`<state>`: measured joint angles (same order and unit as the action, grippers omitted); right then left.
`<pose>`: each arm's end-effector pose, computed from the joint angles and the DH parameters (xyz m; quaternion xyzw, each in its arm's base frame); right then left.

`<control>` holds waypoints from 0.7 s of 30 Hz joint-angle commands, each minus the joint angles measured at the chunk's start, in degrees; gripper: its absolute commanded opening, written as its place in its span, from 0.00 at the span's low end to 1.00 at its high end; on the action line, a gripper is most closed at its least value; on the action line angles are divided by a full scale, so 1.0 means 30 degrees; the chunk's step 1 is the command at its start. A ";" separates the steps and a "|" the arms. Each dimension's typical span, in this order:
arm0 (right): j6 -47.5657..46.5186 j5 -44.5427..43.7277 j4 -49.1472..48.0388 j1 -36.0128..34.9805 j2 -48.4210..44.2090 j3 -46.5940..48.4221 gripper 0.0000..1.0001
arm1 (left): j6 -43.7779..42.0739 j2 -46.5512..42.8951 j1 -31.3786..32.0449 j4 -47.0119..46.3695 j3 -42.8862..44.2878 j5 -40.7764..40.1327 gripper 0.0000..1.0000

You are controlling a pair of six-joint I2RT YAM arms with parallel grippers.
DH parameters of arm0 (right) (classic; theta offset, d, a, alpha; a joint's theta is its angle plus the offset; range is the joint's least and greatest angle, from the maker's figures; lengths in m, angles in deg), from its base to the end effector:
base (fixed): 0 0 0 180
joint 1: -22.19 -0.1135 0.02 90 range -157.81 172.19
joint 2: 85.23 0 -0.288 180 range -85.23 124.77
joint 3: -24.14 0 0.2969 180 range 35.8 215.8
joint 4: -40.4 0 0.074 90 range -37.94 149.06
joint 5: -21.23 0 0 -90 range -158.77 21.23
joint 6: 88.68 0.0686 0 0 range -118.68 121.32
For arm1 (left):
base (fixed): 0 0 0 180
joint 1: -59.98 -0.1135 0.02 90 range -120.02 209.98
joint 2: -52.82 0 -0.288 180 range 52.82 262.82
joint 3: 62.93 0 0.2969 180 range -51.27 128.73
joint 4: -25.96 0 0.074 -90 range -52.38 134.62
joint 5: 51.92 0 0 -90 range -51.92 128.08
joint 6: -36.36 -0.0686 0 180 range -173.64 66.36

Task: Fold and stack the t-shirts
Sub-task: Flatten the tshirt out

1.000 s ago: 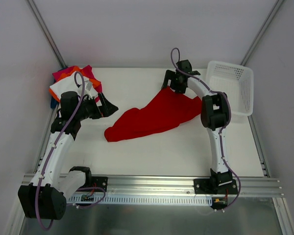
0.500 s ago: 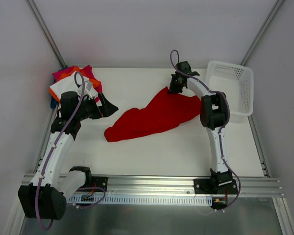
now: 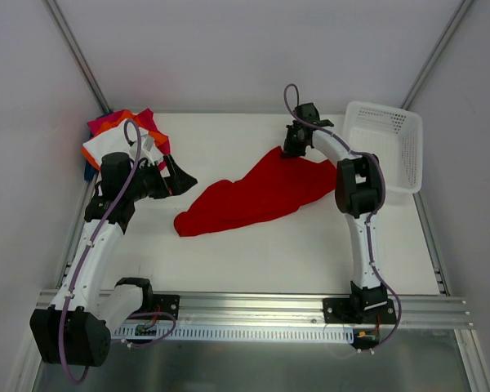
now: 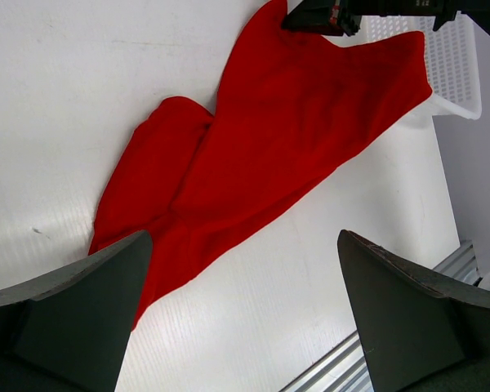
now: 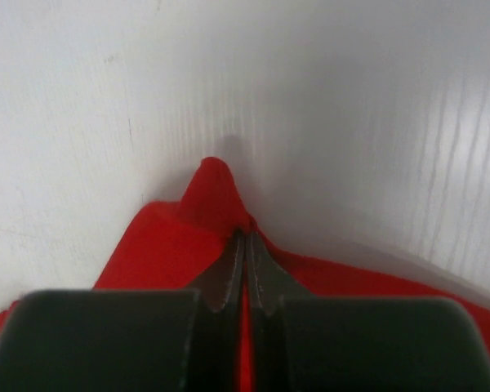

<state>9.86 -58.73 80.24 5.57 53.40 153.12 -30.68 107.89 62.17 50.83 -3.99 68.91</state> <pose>0.5914 0.1890 0.1465 -0.0961 0.9301 0.1552 0.3187 0.2739 -0.0457 0.3220 0.0049 0.8086 -0.3327 0.4852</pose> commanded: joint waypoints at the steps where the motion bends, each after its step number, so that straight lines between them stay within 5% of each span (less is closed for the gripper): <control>1: -0.0501 -0.0330 0.0654 0.0004 -0.4038 -0.0959 0.00 | -0.0359 -0.0251 0.0000 -0.0156 0.0320 0.0241 0.99; 13: -0.2110 -0.0244 0.3055 -0.1311 -1.4152 0.0474 0.00 | -0.0154 -0.1392 0.0381 -0.0185 0.0352 0.0329 0.99; 21: -0.3225 0.1222 0.3496 -0.3774 -2.0978 -0.2539 0.01 | -0.0242 -0.2009 0.0527 -0.0214 0.0234 0.0621 0.99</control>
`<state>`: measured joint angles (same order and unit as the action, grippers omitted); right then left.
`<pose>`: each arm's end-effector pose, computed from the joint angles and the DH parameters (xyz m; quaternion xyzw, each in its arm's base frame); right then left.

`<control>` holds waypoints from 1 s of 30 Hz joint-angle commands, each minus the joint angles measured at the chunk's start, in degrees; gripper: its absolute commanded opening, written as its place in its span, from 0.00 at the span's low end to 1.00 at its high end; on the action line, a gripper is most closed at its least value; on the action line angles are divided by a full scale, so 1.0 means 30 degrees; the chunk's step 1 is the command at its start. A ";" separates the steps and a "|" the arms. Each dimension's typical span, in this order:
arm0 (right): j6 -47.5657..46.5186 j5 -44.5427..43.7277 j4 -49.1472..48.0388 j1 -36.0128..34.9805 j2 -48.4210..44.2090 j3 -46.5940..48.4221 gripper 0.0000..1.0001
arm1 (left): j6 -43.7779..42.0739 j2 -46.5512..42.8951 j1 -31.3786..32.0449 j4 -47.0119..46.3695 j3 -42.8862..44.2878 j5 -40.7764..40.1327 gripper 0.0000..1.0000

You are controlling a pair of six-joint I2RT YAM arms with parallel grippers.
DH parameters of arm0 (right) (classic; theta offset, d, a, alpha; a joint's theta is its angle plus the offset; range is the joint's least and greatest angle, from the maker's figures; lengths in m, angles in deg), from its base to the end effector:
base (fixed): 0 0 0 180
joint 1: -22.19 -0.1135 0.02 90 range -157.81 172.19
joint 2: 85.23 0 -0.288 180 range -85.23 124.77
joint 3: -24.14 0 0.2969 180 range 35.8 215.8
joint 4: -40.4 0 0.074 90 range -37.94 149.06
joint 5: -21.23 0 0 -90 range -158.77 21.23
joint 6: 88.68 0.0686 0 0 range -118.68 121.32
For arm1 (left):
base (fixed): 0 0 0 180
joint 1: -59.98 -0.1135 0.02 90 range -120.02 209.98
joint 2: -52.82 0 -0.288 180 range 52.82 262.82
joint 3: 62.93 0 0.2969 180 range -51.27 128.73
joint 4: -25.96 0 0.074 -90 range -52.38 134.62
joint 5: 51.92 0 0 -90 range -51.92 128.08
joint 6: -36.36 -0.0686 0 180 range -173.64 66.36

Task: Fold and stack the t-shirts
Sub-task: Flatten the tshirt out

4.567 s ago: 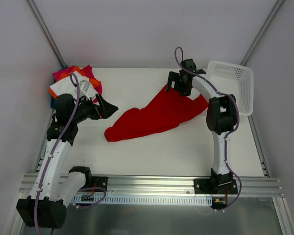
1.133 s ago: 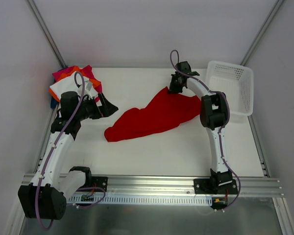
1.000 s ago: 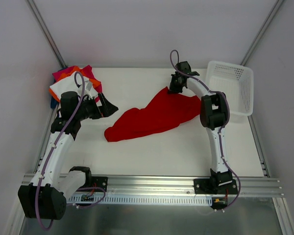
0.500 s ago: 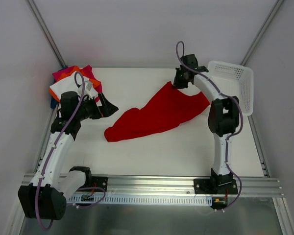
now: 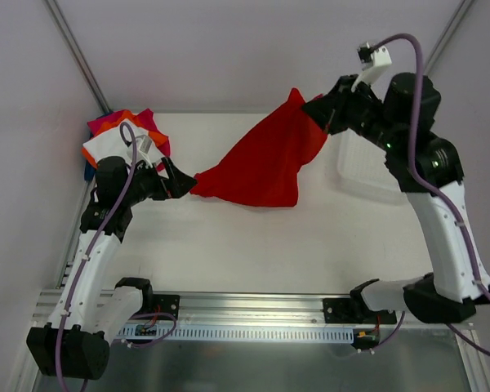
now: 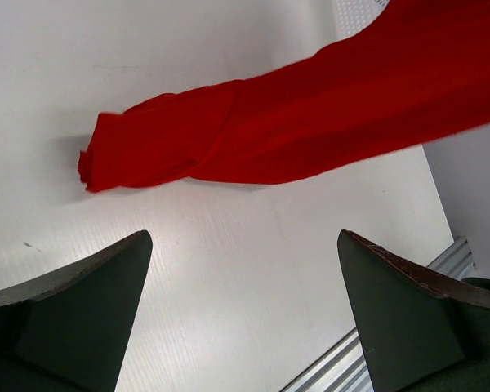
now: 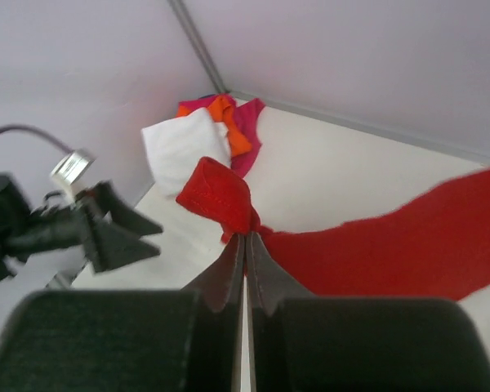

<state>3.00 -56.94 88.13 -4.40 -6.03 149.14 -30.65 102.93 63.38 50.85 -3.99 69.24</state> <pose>0.2746 0.1532 0.6045 -0.2242 0.6828 0.2407 0.6524 0.2536 -0.0506 0.3433 0.0282 0.7859 -0.3412 0.5150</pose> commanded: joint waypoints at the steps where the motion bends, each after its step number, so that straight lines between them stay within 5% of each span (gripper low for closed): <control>1: -0.0909 0.0625 0.0837 -0.0714 -0.2393 -0.1623 0.00 | -0.0220 -0.0355 0.0127 -0.0193 0.0263 0.0571 0.99; 10: -0.0616 -0.0723 0.1392 -0.0834 -0.4924 -0.4554 0.00 | 0.2529 0.0727 0.1385 -0.0310 -0.0351 -0.1328 0.99; 15: -0.0616 -0.1424 0.1480 -0.0835 -0.5305 -0.5611 0.00 | 0.4817 0.2602 0.2556 -0.3116 -0.2572 -0.2589 0.99; 30: -0.1963 -0.4528 0.2623 -0.0834 -0.6010 -0.7750 0.00 | 0.4292 0.8375 0.7597 -0.3240 -0.3019 -0.2035 0.99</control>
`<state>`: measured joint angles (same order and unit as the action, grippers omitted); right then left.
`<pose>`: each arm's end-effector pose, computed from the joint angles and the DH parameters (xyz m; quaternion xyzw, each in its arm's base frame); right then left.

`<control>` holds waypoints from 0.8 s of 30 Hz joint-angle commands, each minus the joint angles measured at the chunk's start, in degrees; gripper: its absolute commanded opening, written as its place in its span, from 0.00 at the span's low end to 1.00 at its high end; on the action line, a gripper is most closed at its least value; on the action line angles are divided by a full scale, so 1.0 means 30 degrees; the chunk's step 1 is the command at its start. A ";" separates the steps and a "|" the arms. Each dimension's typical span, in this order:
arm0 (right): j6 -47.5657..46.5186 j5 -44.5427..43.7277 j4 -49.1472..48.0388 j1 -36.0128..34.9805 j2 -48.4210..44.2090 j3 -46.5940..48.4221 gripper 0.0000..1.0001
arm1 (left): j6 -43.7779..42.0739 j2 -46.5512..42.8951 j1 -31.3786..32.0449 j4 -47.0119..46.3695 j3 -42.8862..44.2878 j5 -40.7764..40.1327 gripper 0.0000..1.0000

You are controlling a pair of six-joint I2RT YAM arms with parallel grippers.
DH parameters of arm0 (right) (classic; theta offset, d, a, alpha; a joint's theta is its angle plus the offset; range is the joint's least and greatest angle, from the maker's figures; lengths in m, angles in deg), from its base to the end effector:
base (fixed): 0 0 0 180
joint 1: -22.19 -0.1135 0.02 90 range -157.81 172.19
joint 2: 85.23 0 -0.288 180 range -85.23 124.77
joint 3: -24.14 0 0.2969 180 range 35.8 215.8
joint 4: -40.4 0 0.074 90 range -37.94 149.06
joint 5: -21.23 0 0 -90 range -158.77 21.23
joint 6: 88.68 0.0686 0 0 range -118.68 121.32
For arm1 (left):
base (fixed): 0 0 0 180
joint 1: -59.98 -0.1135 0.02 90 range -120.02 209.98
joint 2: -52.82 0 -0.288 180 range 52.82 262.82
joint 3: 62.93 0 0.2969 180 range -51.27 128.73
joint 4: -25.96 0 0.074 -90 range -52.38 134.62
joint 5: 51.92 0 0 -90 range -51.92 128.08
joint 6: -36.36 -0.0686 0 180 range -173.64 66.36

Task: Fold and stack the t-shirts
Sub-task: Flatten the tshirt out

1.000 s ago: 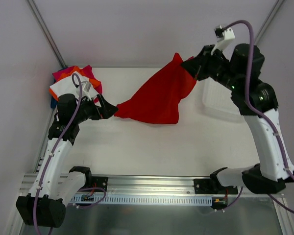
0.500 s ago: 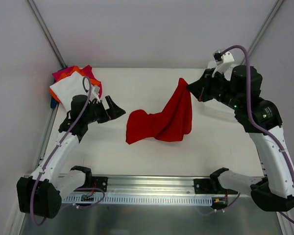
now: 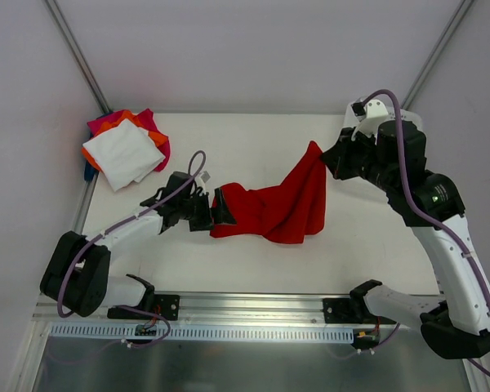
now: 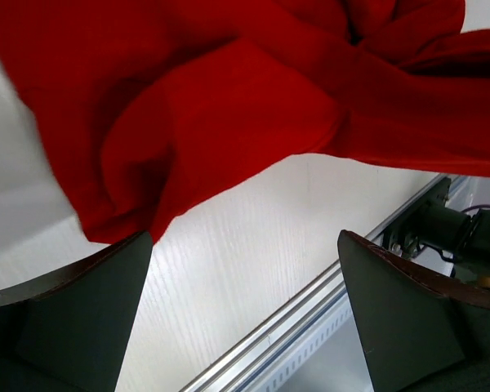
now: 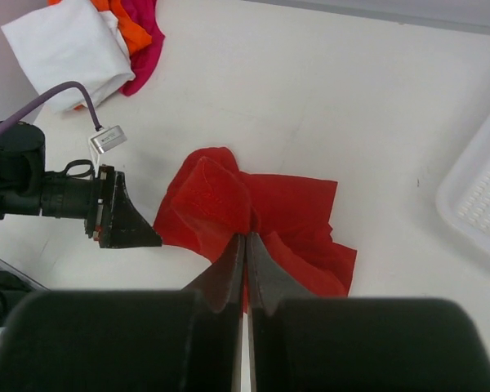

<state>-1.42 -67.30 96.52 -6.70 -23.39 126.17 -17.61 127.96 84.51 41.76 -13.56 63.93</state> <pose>0.2163 0.1214 0.5199 -0.2250 0.7659 0.1462 0.5843 0.2742 -0.1580 0.1727 0.0022 0.8936 -0.3777 0.2424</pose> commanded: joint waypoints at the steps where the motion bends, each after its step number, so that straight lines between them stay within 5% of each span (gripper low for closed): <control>1: -0.0492 -0.1136 -0.0174 -0.0069 -0.0137 -0.0093 0.00 | -0.0028 0.0237 0.0610 -0.0180 0.0173 -0.0179 0.99; 24: -0.0521 -0.1430 -0.0672 -0.0069 0.0420 -0.1089 0.00 | -0.1346 0.3988 0.1284 -0.0530 0.1988 -0.2141 0.94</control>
<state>-2.21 -70.51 96.41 -6.70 -22.25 123.09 -20.05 138.60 87.77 41.15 -9.82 58.35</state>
